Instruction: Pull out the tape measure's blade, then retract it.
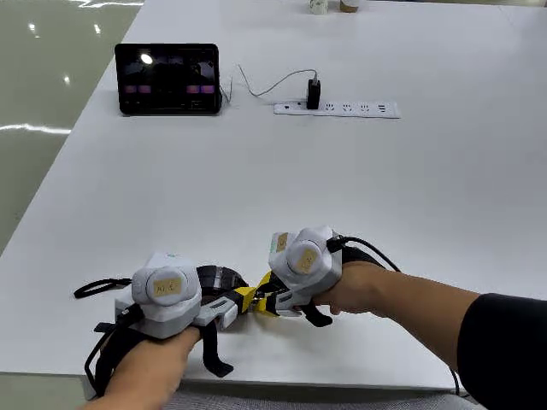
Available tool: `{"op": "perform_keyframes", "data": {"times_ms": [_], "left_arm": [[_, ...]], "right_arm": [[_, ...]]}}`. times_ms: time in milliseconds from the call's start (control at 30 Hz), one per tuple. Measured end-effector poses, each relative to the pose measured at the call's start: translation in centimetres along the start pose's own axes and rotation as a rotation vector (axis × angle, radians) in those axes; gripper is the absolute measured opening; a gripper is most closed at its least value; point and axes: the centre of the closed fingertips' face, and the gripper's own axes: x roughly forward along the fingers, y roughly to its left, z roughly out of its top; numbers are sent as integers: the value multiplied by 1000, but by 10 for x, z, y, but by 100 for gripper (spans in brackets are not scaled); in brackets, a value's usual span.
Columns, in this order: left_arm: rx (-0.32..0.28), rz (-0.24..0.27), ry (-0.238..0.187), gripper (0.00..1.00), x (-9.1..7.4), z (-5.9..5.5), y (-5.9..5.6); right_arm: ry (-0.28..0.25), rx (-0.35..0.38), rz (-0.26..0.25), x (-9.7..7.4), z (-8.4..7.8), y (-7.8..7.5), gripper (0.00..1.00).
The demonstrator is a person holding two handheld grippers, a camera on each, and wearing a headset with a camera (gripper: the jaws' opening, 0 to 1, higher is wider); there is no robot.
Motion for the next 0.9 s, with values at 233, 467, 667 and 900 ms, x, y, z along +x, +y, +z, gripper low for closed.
{"op": "perform_keyframes", "data": {"times_ms": [233,467,667,900], "left_arm": [[-7,-1,-1,58,-1,1,1],[-30,-11,-6,58,-2,1,2],[-28,-14,-4,58,-2,1,1],[-15,-13,0,58,-2,0,1]], "right_arm": [[19,-37,4,1,1,1,12],[0,-11,4,3,4,1,12],[1,-15,12,4,4,2,12],[14,-30,25,4,5,3,12]]}}
